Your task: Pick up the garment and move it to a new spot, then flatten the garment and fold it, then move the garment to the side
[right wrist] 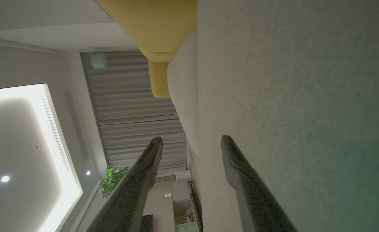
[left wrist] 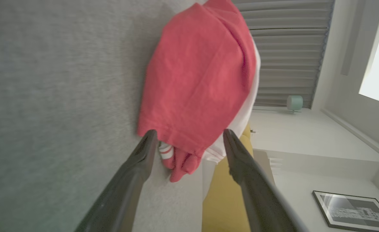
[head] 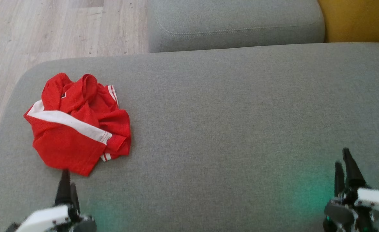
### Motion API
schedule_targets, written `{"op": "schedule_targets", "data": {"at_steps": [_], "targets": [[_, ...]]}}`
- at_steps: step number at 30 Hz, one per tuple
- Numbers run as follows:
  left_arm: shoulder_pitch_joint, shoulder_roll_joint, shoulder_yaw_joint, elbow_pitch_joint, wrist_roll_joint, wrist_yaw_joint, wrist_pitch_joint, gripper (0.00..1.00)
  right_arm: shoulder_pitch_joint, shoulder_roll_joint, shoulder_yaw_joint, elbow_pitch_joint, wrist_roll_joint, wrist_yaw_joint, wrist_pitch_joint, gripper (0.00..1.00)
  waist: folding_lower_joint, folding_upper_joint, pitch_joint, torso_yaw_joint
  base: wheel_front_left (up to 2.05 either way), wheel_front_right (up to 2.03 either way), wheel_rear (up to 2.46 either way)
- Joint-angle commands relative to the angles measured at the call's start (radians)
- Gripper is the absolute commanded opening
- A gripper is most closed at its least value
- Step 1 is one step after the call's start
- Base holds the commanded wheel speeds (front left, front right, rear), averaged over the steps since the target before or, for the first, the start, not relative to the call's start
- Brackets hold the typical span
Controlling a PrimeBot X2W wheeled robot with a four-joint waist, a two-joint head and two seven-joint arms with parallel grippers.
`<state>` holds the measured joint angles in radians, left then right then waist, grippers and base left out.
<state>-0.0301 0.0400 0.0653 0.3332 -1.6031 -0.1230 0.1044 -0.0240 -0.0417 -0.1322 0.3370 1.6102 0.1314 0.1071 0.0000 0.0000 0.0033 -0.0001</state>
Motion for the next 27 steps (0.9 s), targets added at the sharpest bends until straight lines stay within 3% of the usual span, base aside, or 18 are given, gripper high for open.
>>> {"op": "schedule_targets", "data": {"at_steps": [1, 12, 27], "targets": [[-0.013, 0.001, -0.002, -0.02, 0.002, 0.0, -0.005, 1.0, -0.014, -0.001, 0.005, -0.022, -0.003, 0.0, -0.005, 1.0, 0.0, 0.0, 0.0, 0.0, 0.0, 0.0, 0.0], [0.0, 0.002, -0.012, -0.045, 0.018, -0.001, -0.037, 1.0, -0.01, -0.002, 0.027, -0.043, -0.04, 0.0, -0.037, 1.0, 0.0, 0.0, -0.002, -0.002, 0.0, 0.0, 0.0], [0.006, 0.003, 0.02, -0.069, 0.086, -0.002, -0.081, 1.0, -0.016, -0.003, 0.027, -0.079, -0.225, 0.0, -0.082, 1.0, 0.0, 0.0, -0.006, 0.0, 0.0, 0.0, 0.0]]}}
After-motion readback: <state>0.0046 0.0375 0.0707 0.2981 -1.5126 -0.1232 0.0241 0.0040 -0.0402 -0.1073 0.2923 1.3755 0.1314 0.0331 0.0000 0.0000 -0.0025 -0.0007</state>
